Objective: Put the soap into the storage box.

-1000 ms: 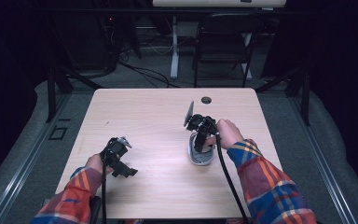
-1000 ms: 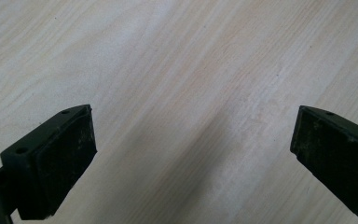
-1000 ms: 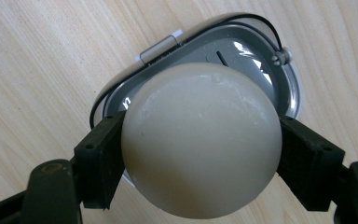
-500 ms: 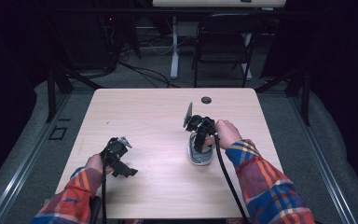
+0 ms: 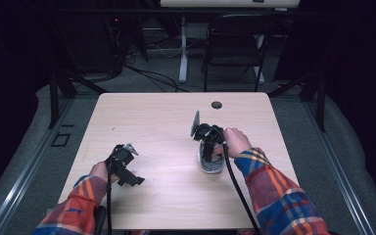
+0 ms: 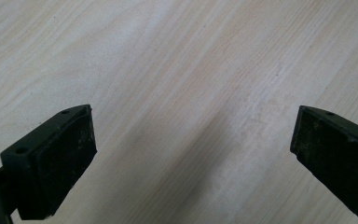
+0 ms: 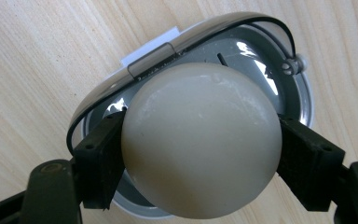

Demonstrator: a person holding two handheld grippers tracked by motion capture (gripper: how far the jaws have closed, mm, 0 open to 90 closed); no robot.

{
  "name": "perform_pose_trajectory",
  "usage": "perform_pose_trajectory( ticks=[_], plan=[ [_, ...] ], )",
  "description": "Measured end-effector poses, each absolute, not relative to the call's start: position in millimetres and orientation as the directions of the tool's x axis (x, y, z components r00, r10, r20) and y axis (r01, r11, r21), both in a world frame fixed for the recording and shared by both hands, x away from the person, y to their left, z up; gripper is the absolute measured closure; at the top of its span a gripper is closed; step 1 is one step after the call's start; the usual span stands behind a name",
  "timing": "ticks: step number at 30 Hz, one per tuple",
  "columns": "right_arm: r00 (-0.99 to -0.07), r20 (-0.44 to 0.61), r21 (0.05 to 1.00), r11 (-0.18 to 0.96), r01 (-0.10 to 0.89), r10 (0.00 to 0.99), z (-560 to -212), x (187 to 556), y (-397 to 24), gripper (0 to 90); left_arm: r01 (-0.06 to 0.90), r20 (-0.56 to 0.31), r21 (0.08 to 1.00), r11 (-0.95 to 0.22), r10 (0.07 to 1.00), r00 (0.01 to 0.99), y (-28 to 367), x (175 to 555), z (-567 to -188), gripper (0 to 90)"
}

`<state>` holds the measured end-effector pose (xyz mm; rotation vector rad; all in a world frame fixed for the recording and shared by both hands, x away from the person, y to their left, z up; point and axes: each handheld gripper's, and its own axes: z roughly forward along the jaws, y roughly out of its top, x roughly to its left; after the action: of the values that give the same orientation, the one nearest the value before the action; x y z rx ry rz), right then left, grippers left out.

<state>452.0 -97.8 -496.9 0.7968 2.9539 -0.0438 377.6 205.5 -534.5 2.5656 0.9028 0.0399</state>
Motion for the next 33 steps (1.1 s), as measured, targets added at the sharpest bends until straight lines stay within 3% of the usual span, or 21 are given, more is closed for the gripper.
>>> perform_pose_trajectory(
  ticks=[24, 33],
  plan=[
    [-0.863, -0.088, -0.012, 0.866, 0.501, 0.498, -506.9, 451.2, -97.0, 23.1, 0.595, -0.11, 0.389, -0.703, 0.606, 0.788, 205.8, 377.6, -535.0, 0.0],
    [-0.867, -0.086, 0.024, 0.871, 0.49, 0.491, -499.0, 447.9, -101.4, 16.3, 0.596, -0.11, 0.387, -0.704, 0.607, 0.787, 205.6, 377.4, -535.0, 0.0]
  ],
)
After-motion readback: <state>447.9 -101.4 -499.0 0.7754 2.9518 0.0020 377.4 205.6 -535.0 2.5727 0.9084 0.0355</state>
